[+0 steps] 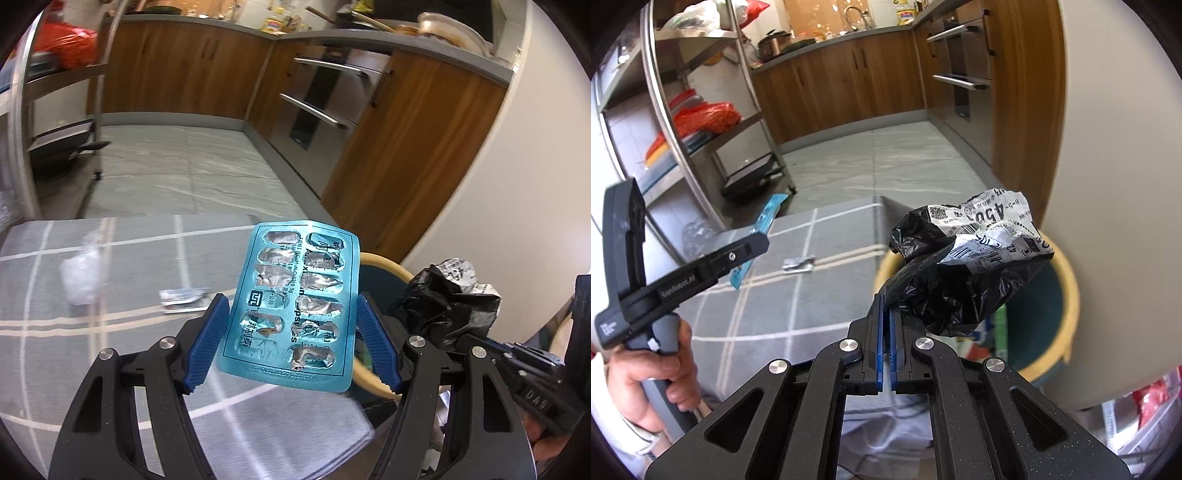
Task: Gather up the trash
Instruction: 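Carry the blister pack and black bag over the bin with both grippers, then open both grippers over the bin, dropping the blister pack and bag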
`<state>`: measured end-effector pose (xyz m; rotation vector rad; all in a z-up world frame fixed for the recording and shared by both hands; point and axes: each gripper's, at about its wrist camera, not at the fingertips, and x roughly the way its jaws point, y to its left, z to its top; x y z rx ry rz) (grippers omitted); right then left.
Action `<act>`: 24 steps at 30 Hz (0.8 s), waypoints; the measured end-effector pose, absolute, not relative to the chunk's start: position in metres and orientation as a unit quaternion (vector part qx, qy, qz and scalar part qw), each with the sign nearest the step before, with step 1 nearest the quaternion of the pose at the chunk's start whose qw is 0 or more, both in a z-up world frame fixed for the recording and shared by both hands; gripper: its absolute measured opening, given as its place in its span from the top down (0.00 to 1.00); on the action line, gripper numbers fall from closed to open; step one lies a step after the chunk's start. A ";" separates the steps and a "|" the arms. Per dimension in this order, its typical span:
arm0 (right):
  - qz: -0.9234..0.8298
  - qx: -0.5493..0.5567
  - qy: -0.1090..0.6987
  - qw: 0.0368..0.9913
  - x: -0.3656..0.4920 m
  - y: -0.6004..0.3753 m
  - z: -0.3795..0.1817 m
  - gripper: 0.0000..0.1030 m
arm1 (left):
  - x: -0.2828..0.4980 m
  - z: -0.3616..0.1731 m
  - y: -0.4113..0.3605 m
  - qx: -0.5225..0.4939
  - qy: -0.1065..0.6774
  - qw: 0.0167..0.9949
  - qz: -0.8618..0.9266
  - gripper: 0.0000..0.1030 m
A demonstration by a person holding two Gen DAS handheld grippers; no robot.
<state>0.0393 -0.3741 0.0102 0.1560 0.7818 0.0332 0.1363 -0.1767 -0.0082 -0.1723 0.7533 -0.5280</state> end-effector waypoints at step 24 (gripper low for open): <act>-0.009 0.075 0.440 0.895 0.042 -0.426 -0.036 0.96 | 0.156 -0.037 -0.323 0.000 0.395 0.846 -0.357 0.32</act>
